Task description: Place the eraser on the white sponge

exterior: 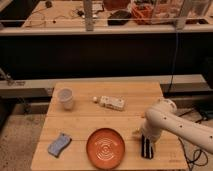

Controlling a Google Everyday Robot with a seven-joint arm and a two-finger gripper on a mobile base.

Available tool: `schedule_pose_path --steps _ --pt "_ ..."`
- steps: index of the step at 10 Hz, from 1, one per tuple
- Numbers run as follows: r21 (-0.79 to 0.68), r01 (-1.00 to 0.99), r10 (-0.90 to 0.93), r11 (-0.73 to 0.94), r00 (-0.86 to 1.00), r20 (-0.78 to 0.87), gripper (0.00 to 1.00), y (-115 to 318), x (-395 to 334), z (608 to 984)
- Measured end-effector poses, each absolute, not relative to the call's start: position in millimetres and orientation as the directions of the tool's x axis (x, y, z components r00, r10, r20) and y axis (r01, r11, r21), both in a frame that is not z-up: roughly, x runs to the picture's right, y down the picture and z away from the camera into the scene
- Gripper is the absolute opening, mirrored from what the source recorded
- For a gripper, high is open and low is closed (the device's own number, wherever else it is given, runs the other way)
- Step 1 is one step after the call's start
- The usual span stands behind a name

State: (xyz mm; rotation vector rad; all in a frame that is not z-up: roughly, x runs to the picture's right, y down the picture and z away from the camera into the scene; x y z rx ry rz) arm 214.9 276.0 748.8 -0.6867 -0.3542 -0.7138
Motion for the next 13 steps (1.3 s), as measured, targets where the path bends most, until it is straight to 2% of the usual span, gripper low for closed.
schedule_pose_path --steps 13 --pt "-0.446 0.704 -0.475 0.553 0.706 0.526 0.80 276.7 213.4 752.9"
